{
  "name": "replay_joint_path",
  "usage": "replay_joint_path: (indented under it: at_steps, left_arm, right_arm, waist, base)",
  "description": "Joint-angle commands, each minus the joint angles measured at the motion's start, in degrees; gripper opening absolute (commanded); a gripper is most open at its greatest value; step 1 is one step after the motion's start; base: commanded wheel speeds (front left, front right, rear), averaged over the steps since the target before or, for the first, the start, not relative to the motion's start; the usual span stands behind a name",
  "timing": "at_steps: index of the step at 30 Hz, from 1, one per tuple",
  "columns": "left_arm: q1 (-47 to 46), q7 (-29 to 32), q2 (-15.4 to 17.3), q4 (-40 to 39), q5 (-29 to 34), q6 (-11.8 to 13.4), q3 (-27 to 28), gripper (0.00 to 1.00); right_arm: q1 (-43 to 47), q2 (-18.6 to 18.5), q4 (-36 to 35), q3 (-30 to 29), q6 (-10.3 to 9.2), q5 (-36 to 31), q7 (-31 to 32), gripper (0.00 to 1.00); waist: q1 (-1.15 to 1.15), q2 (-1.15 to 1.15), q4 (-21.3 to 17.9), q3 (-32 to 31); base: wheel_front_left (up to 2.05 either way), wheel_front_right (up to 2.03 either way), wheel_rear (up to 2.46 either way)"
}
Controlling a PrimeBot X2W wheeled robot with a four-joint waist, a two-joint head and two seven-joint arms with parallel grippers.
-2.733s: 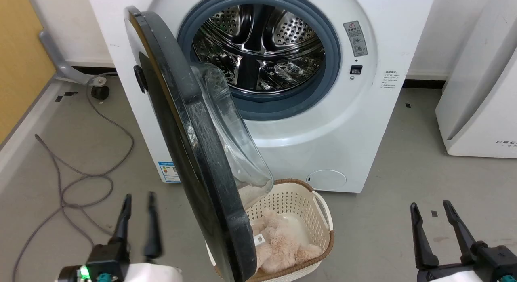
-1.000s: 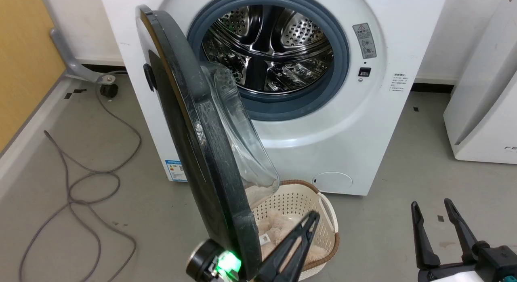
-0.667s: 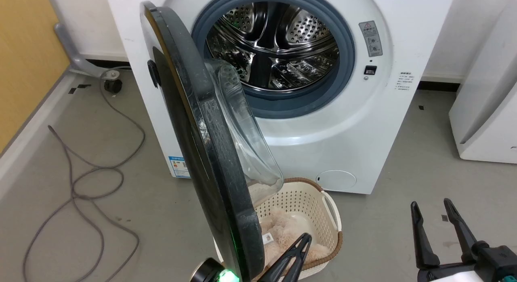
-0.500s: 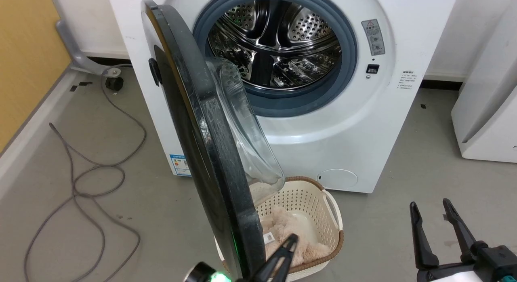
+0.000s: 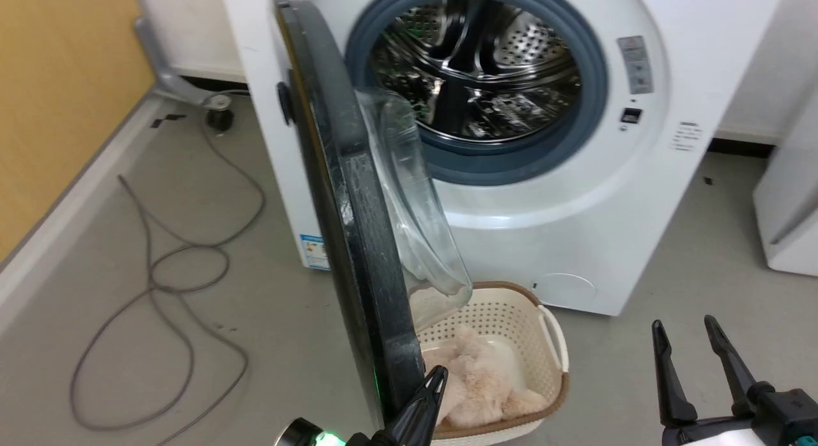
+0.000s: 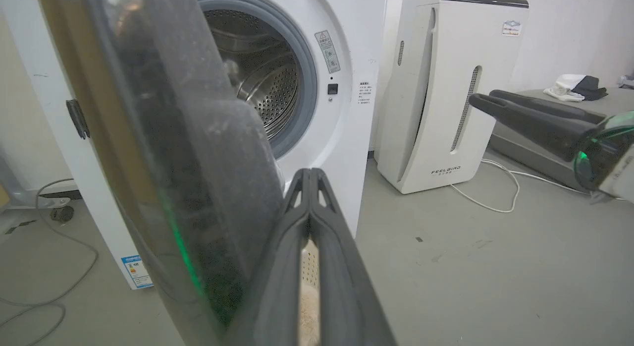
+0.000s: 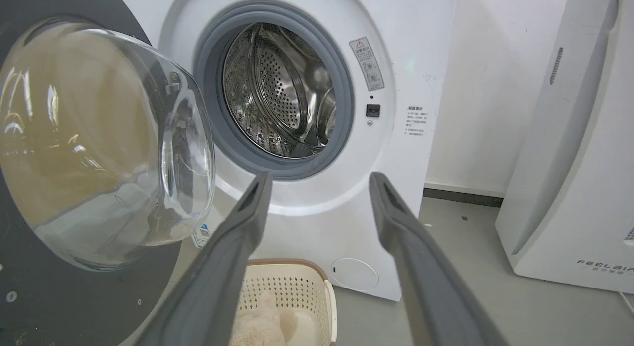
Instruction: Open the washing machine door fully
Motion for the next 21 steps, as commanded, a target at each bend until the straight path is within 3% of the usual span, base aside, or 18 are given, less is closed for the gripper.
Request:
replay_joint_path:
  at_steps: [1,21]
  left_arm:
    - [0.31,-0.23,0.29,0.27,0.01,0.13,0.79,0.0]
    - [3.16,-0.23,0.89,-1.74,0.47,0.86,4.71,0.0]
  right_arm:
    - [-0.05,0.27,0.13,0.11,0.03,-0.15,-0.25,1.0]
    - [0.16,0.27,0.3,0.24,0.03,0.3,-0.25,1.0]
  waist:
    - [0.0,0.0,1.09,-0.03]
    - [0.0,0.0,12.39,0.12]
  base:
    - [0.0,0.0,0.0]
    - [0.0,0.0,0.0]
